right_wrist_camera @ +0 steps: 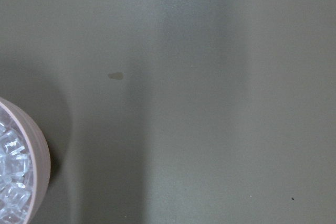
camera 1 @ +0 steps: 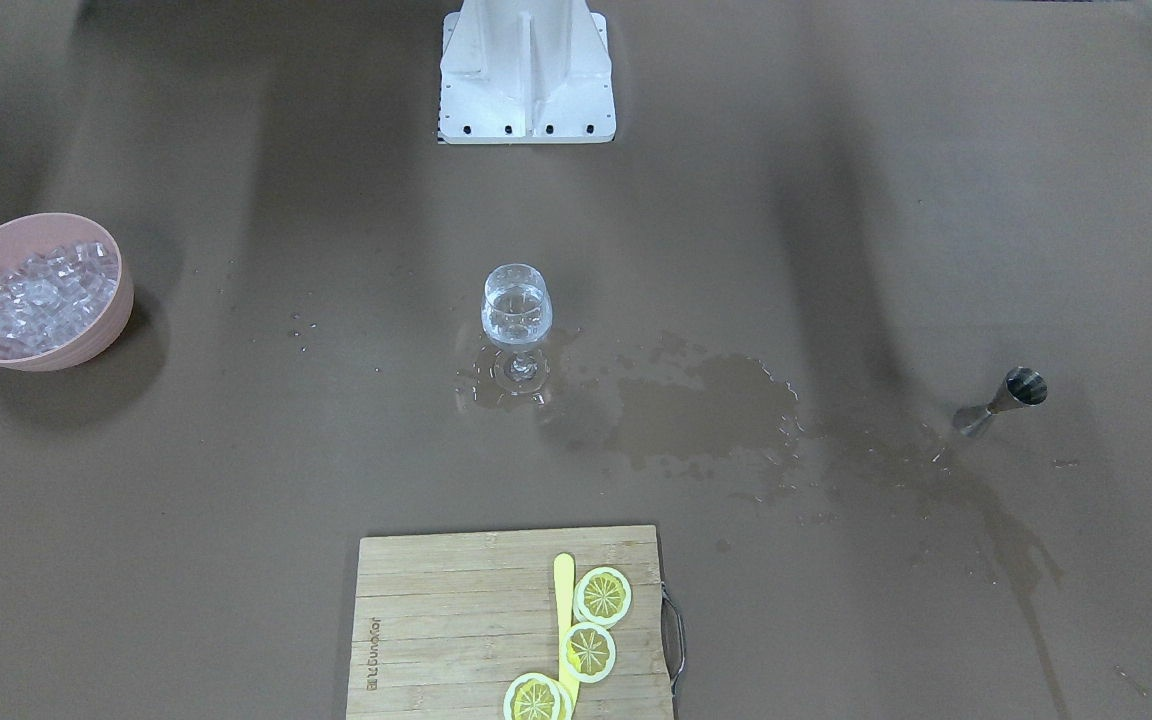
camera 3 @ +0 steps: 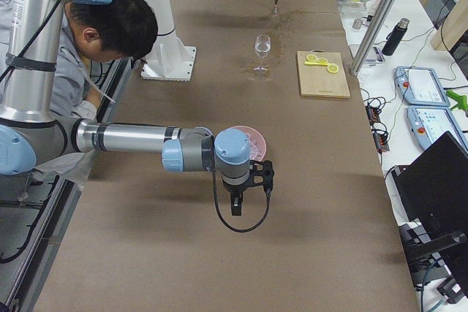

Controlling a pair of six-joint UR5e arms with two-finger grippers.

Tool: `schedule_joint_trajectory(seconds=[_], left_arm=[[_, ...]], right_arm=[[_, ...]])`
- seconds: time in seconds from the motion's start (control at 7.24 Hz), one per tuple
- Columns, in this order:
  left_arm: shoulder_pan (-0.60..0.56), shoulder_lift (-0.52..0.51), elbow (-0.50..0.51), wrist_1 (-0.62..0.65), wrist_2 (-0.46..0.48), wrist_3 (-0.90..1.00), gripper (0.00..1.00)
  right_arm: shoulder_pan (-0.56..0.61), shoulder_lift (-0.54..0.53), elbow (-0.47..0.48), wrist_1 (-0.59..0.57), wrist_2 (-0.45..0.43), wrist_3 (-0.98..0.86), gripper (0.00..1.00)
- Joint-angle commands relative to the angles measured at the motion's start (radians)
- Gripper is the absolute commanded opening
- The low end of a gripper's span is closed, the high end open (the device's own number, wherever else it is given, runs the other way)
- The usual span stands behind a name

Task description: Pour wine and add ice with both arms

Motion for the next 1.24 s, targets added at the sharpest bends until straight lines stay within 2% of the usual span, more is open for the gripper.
schedule_joint_trajectory(seconds=[0.0,1.11], left_arm=[[0.0,0.015,-0.002,-0.023,0.006,0.005,0.98],[0.002,0.02,-0.016,-0.057,-0.005,-0.009,0.98]], right_arm=[[0.0,-0.001,0.001,0.0,0.0,0.002,1.0],[0.0,-0.006,0.006,0.015,-0.003,0.012,1.0]])
